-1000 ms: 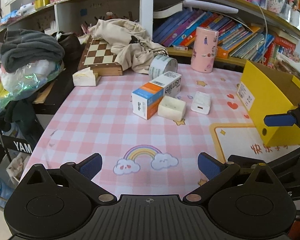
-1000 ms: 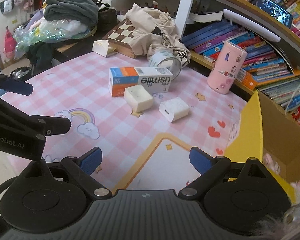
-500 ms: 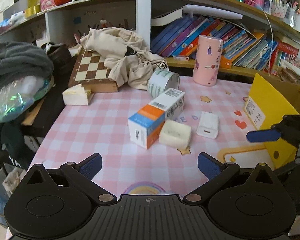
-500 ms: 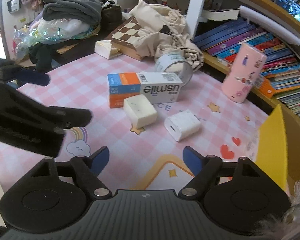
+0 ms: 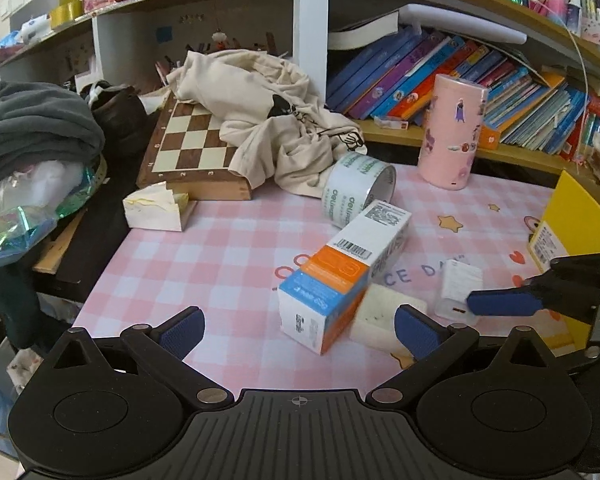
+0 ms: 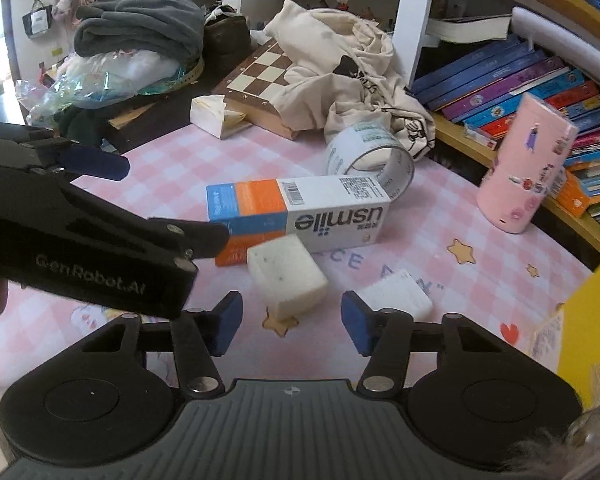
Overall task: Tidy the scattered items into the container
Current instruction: 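Move both tools toward the usmile box and white cube, then close the right tool on the white sponge block while the left tool grips the usmile box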
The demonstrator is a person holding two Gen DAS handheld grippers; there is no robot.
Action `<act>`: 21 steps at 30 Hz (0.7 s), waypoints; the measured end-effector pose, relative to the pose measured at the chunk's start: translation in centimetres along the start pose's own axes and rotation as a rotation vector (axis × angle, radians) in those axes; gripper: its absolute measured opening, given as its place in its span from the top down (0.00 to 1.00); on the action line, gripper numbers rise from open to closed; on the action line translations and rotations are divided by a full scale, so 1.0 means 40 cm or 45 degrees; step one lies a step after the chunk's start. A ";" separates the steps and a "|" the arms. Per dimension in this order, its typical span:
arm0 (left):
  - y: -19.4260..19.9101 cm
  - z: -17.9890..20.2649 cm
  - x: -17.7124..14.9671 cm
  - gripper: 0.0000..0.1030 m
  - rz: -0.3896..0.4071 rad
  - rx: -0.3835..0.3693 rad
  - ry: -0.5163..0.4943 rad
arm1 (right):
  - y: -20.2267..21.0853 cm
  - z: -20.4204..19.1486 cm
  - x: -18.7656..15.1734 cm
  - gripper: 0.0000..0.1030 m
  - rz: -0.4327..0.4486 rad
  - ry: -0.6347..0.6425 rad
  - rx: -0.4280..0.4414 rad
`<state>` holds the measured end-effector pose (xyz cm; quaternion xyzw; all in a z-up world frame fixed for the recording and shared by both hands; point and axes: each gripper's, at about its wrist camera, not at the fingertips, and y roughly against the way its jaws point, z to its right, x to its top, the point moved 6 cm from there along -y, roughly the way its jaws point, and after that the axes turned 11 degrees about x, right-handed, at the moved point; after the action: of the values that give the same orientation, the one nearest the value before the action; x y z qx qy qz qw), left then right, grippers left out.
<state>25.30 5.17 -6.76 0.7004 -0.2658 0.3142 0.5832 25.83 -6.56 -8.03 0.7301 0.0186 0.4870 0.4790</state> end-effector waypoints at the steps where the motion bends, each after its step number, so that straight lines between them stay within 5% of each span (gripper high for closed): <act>1: -0.007 0.003 0.004 0.01 -0.002 -0.003 -0.003 | -0.011 0.004 0.004 0.52 -0.006 -0.006 0.004; 16: -0.109 0.031 0.045 0.02 -0.058 -0.025 -0.052 | -0.130 0.044 0.015 0.50 -0.026 -0.127 0.058; 21: -0.132 0.051 0.049 0.04 -0.085 -0.075 -0.066 | -0.135 0.048 0.006 0.56 -0.032 -0.181 0.135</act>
<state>30.76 4.10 -8.95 0.6994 -0.2664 0.2684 0.6065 29.73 -4.84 -11.89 0.7868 0.0194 0.4264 0.4458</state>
